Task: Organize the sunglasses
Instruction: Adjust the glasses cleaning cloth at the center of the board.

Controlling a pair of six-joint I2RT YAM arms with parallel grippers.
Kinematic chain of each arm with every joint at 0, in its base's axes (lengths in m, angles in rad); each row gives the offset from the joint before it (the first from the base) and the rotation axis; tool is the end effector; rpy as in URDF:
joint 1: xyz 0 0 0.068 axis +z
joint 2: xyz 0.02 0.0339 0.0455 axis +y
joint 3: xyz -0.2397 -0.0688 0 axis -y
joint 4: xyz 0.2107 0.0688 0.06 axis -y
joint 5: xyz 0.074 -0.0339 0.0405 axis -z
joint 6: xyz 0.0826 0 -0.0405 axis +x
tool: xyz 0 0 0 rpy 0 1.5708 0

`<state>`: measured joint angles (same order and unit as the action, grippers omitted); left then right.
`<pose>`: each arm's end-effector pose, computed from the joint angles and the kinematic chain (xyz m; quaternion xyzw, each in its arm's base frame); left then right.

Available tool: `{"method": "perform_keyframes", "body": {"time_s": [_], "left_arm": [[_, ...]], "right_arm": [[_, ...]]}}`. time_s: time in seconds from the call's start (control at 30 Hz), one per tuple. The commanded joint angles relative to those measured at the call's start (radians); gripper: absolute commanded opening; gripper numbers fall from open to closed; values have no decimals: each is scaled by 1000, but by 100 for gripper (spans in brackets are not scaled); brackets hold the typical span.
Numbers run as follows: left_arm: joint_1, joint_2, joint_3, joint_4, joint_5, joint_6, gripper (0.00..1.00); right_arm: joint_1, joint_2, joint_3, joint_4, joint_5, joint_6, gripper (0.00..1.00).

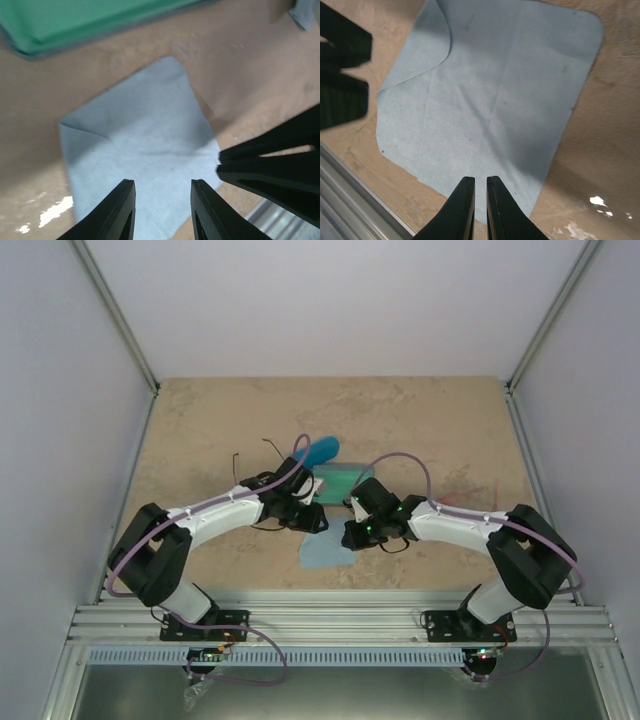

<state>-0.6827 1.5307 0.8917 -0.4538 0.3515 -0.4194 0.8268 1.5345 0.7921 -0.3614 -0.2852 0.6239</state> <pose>0.2032 -0.2019 0.1409 0.1666 0.9429 -0.2668 0.1096 0.1699 0.2189 0.1180 -0.1302 0.9547 0.2554 0.0797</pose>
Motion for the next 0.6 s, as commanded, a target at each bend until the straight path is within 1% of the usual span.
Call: {"method": "perform_keyframes", "body": {"time_s": [0.0,0.17,0.33,0.4,0.57], "left_arm": [[-2,8,-46,86,165,9,32],[-2,72,-69,92,196,15,32],[-2,104,-69,76,138,15,32],[-2,117,-64,54,84,5,32],[-2,121,-54,-6,-136,-44,33]], "right_arm": [[1,45,11,43,-74,-23,8],[0,80,6,49,-92,-26,8],[1,111,-1,49,-101,-28,8],[1,120,-5,43,-99,-27,8],[0,123,-19,-2,-51,-21,8]]}}
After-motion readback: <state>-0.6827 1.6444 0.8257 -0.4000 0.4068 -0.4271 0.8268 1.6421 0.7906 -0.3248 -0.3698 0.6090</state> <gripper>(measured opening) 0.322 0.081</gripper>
